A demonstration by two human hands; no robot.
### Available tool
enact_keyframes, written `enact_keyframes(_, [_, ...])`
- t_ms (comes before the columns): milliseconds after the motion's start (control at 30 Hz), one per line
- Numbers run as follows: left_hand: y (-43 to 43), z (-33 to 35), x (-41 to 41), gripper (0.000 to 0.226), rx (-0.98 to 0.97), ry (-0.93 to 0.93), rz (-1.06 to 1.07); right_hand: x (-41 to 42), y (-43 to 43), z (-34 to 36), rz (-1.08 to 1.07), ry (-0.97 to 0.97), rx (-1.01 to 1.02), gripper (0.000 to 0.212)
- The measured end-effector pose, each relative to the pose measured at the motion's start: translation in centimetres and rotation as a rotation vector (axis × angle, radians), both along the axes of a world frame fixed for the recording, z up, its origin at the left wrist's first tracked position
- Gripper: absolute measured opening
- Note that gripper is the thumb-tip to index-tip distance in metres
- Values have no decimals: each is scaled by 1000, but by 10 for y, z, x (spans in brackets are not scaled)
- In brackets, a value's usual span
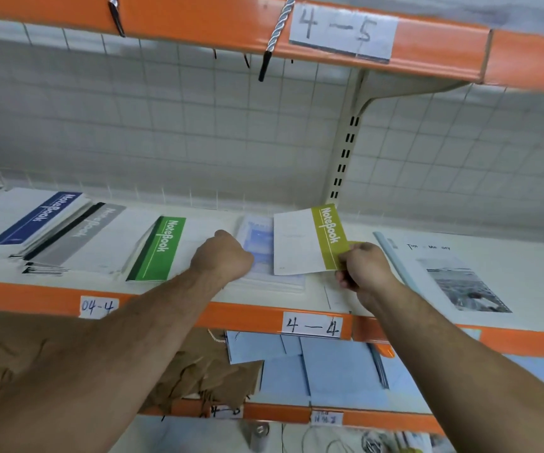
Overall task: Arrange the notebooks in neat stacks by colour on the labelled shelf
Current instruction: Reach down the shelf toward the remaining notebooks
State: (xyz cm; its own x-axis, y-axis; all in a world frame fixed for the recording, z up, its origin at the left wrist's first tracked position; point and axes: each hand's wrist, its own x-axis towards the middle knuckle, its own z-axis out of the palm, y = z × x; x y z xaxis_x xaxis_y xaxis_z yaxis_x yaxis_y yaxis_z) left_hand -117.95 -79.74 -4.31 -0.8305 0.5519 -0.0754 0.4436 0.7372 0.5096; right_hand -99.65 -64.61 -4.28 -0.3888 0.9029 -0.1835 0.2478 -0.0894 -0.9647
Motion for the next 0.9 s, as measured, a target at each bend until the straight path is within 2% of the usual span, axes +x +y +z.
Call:
enact_keyframes(200, [-1, 5, 7, 60, -107, 40, -13, 9, -2, 4, -5, 12, -20, 18])
enact_keyframes(300, [3, 11, 19, 56, -131, 134, -31, 16, 1, 6, 14, 32, -34, 19])
enact_keyframes(500, [31, 19, 52, 38, 47, 308, -126, 42, 22, 11, 3, 44, -41, 19])
enact_keyframes(567, [45, 21, 65, 42, 77, 325, -163, 56, 35, 11, 0, 29, -39, 19])
enact_keyframes(667, [65, 21, 85, 53, 101, 301, -185, 73, 51, 8, -10, -10, -42, 18])
enact_keyframes(767, [78, 18, 102, 53, 116, 275, -190, 85, 60, 2, 15, -72, -50, 17])
enact_keyframes(900, [85, 16, 123, 55, 75, 252, -140, 101, 60, 5, 134, -256, 15, 20])
